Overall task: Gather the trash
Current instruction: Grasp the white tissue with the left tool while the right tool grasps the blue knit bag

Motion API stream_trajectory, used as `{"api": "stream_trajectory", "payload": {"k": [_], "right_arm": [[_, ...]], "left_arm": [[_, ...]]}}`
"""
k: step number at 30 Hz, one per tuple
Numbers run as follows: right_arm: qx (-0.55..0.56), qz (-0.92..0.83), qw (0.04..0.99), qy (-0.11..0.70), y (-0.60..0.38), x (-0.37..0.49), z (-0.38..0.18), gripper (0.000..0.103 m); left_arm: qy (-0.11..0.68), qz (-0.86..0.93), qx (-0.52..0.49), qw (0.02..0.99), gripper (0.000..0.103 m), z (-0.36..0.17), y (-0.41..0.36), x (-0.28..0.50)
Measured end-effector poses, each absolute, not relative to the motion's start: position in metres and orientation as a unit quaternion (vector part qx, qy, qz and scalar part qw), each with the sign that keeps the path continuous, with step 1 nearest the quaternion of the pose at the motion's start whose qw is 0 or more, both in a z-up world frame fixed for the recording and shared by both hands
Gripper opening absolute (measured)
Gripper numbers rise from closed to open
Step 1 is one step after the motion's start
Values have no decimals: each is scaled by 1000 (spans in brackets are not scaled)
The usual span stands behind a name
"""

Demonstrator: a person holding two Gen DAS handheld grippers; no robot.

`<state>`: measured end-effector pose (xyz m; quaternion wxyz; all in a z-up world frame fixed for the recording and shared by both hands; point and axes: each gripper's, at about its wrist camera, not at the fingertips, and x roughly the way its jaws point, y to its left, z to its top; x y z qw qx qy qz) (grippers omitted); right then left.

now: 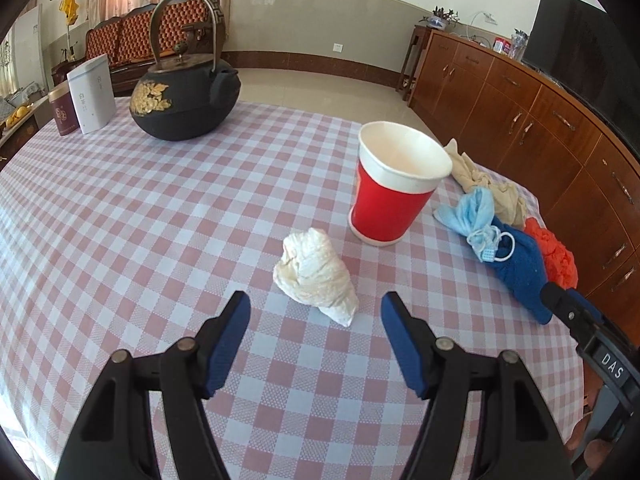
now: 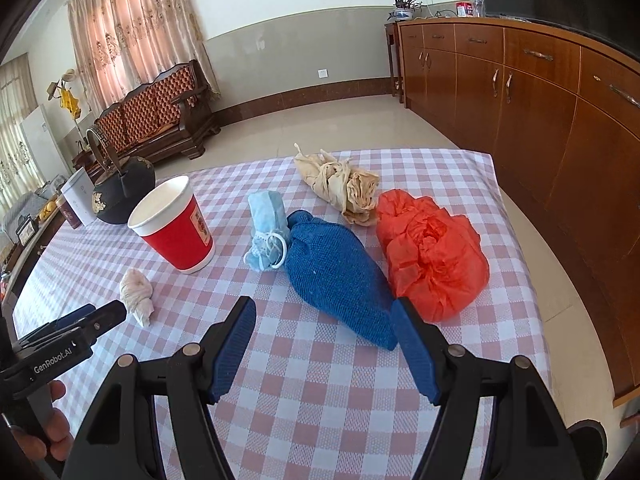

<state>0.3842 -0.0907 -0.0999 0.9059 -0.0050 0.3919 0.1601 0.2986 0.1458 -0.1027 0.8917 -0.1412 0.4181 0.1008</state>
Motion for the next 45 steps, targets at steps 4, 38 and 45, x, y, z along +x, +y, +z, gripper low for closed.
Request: {"api": "stream_trajectory", "payload": {"k": [4,38,45], "right_arm": [[-7,160,904,396,-85,399,-107,72],[8,202,879,433,-93,344,-125,35],[-15,198,894,401,-80,355,-112,79]], "left_arm": [[423,97,-142,889,69,-110,149,307],[427,68,-146,890,43,-119,138,294],[417,83,-150,893,55,-115,147,294]]}}
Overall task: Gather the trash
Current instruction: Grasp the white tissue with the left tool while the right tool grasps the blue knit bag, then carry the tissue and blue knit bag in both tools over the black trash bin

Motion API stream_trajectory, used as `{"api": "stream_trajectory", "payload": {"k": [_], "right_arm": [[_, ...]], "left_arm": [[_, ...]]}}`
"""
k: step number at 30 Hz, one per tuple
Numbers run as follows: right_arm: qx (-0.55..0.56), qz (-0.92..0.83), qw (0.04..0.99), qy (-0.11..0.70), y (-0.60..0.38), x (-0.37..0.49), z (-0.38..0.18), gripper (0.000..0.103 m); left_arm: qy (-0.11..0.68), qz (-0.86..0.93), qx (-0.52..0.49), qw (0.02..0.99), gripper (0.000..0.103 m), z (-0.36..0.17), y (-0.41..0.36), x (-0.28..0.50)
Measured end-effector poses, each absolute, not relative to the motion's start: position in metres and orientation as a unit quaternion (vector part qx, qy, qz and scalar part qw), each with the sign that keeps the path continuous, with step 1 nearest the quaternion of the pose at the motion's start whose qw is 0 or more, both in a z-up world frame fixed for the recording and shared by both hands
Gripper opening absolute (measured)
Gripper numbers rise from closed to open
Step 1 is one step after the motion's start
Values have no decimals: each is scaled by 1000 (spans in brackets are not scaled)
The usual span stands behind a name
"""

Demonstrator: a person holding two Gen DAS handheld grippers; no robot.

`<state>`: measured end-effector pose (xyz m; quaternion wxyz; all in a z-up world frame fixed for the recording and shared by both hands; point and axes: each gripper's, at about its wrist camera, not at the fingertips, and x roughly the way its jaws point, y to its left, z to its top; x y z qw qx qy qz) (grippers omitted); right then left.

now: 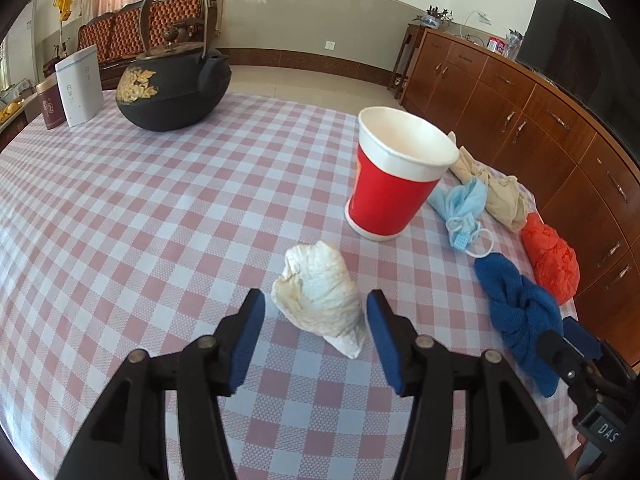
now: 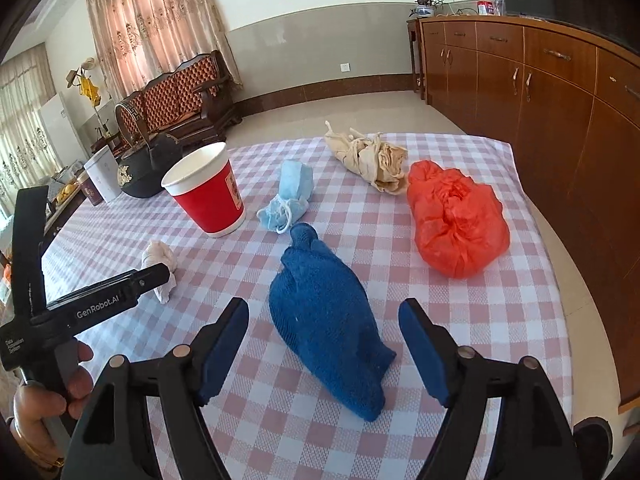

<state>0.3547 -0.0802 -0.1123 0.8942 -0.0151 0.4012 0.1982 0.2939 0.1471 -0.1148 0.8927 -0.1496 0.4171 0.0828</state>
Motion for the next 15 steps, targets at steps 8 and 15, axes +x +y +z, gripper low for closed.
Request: {"api": "stream_trajectory", "payload": {"k": [8,15], "right_arm": [[-9,201,875,439,-65,369,-132,49],[12,211,876,433,-70,356,-124,37]], "left_arm": [[429,77,-142,889,36,-121,145,300],[422,64,-132,895,31,-115,136,288]]}}
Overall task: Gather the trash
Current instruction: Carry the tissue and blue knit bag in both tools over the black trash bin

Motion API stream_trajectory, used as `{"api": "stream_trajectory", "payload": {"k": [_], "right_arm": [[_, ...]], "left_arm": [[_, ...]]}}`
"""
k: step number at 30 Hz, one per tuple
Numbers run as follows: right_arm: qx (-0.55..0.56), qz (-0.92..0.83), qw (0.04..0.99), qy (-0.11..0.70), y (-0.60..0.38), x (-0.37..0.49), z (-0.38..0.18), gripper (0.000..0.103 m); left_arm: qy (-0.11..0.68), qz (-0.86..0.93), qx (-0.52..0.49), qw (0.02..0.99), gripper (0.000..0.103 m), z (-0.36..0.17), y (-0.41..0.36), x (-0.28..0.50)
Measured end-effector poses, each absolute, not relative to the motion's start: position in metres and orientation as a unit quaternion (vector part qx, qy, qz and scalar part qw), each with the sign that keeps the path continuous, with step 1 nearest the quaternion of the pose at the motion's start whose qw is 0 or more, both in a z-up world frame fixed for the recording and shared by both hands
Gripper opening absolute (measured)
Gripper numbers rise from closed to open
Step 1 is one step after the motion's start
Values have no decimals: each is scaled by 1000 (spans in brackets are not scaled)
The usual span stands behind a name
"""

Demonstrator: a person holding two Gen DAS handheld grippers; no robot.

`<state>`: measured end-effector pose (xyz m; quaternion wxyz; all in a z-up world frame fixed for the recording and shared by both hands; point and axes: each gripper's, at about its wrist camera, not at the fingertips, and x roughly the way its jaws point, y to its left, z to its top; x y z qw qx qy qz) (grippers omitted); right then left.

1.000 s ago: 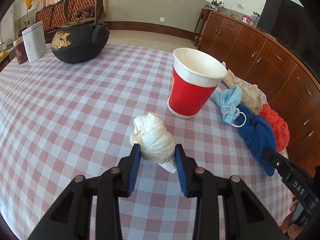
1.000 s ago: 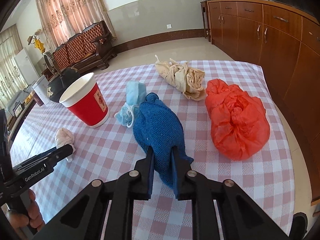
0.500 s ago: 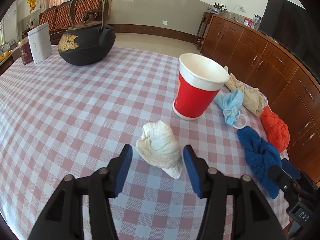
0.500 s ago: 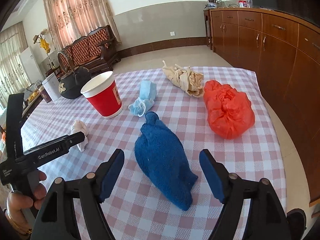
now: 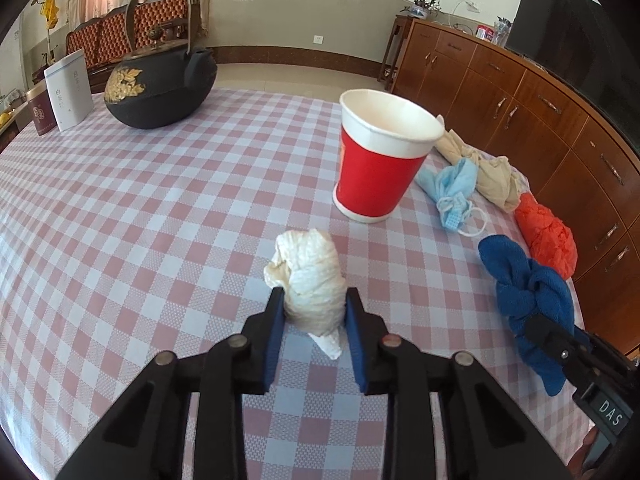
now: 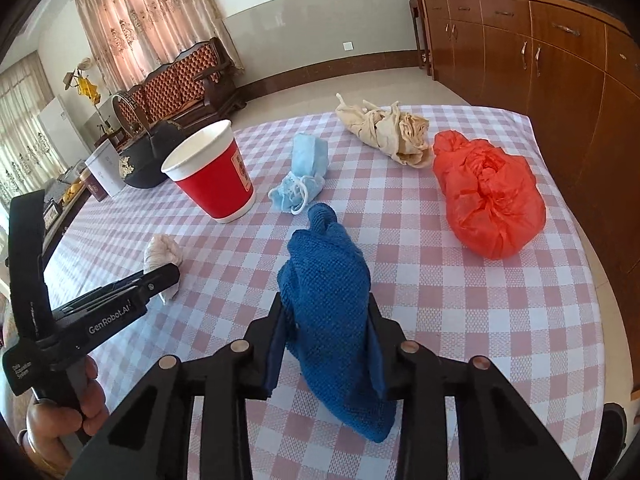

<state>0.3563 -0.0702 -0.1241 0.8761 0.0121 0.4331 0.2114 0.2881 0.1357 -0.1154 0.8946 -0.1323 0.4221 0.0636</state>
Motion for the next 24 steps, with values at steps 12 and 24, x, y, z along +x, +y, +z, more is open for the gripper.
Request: {"api": "stream_trajectory", "payload": {"k": [12,24], "right_arm": [[67,199,885,417,-126,290,-91,37],[100,140,906,387,-211,220,-59,37]], "left_arm": [[401,-10,-116,909,31,-77,77,228],[394,-109,-99,907,31,-54,-23,187]]}}
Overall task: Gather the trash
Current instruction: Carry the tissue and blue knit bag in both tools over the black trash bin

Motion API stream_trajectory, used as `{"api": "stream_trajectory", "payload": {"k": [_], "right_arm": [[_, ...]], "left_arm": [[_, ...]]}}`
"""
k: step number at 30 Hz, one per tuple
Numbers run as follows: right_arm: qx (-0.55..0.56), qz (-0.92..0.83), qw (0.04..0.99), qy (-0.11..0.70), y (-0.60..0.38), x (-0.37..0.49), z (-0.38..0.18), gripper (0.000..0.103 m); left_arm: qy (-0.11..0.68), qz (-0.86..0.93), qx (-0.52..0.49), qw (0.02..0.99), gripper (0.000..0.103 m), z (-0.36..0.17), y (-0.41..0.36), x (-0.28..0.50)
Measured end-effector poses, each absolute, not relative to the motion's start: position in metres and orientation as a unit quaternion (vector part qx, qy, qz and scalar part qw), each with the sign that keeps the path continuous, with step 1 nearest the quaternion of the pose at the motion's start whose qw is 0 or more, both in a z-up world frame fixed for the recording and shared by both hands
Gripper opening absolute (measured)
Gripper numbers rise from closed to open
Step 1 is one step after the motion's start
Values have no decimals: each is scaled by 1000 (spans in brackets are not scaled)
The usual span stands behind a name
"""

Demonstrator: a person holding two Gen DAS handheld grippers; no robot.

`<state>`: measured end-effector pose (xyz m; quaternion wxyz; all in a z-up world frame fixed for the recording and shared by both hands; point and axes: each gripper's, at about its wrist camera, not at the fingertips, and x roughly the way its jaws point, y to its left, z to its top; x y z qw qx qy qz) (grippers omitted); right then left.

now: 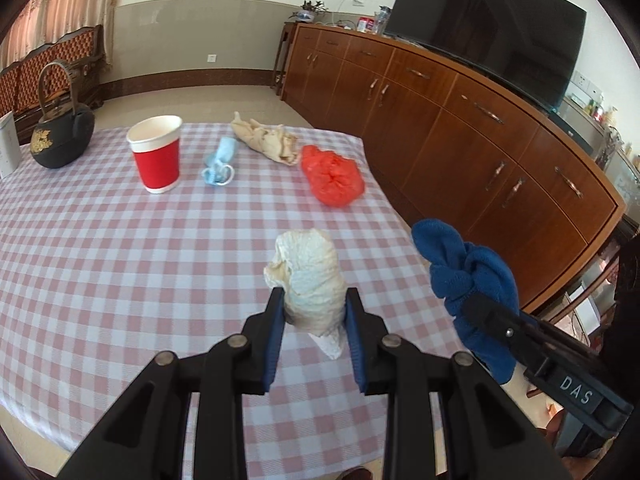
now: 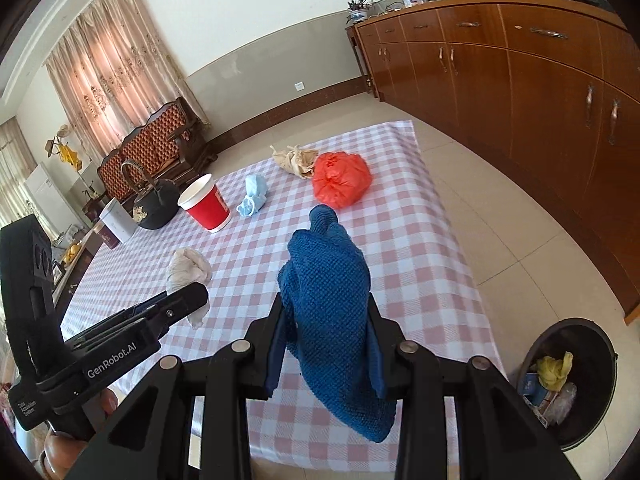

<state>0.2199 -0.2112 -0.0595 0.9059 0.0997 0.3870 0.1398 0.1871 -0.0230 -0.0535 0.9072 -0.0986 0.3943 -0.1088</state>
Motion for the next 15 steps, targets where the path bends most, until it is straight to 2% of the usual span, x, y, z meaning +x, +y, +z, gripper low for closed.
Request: {"api": "stream_trajectory", "payload": {"k": [15], "right_arm": [[165,1,917,363,-369,136,-53,37]], "left_arm": [[414,-252,-44,873,31,-51,-177,159]]}}
